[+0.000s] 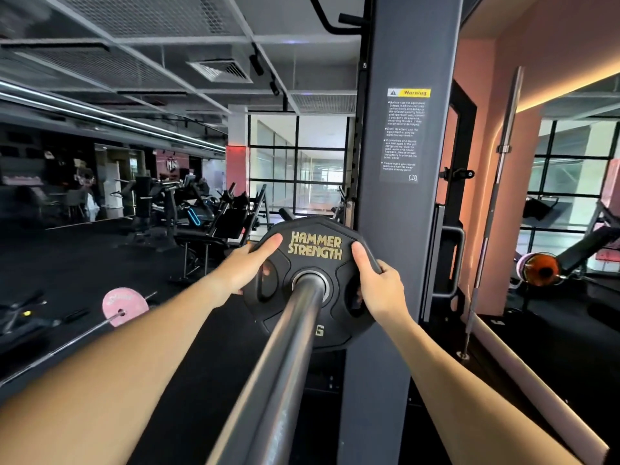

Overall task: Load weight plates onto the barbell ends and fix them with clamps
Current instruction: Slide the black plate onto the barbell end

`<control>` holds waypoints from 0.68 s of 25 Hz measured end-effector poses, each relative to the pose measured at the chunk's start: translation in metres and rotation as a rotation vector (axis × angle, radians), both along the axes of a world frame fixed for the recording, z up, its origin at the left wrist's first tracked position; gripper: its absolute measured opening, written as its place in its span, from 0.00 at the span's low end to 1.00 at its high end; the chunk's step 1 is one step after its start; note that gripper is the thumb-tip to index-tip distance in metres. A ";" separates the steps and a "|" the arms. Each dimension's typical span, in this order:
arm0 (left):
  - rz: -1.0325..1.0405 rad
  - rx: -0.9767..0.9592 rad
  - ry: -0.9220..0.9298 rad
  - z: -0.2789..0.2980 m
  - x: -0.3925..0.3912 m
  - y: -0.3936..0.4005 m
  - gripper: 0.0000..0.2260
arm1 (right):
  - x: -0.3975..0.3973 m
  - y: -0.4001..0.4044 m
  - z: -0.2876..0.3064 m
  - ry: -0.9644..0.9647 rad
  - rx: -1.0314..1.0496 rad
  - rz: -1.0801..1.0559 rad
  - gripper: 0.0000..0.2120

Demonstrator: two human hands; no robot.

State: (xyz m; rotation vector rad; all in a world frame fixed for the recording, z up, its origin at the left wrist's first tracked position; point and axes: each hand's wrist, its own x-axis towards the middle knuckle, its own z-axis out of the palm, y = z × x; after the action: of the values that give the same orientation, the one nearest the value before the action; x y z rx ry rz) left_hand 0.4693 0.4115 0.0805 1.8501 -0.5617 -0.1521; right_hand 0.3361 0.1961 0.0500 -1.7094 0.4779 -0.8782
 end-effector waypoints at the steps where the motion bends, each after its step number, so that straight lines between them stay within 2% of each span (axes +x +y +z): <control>1: -0.004 0.068 0.040 0.008 -0.009 0.006 0.33 | -0.007 0.000 0.004 0.065 -0.009 0.012 0.33; 3: 0.048 0.197 0.025 0.020 -0.028 0.016 0.38 | -0.024 0.002 0.012 0.183 -0.075 -0.010 0.32; 6: 0.094 0.283 -0.190 0.041 -0.072 0.030 0.31 | -0.066 0.015 0.020 0.218 -0.250 -0.091 0.22; 9: 0.054 0.317 -0.403 0.062 -0.129 0.045 0.20 | -0.121 0.037 0.025 0.227 -0.280 -0.063 0.14; 12: -0.034 0.293 -0.451 0.070 -0.175 0.050 0.14 | -0.167 0.055 0.032 0.304 -0.342 -0.019 0.13; 15: -0.183 0.261 -0.457 0.065 -0.237 0.049 0.11 | -0.236 0.070 0.032 0.366 -0.401 -0.073 0.14; 17: -0.269 0.271 -0.466 0.061 -0.274 0.038 0.11 | -0.282 0.068 0.033 0.398 -0.434 -0.139 0.10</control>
State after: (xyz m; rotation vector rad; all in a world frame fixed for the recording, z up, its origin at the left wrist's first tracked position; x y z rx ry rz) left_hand 0.1954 0.4491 0.1413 2.0760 -1.1627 0.0306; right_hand 0.0536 0.2644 0.0828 -2.2910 0.7159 -0.7772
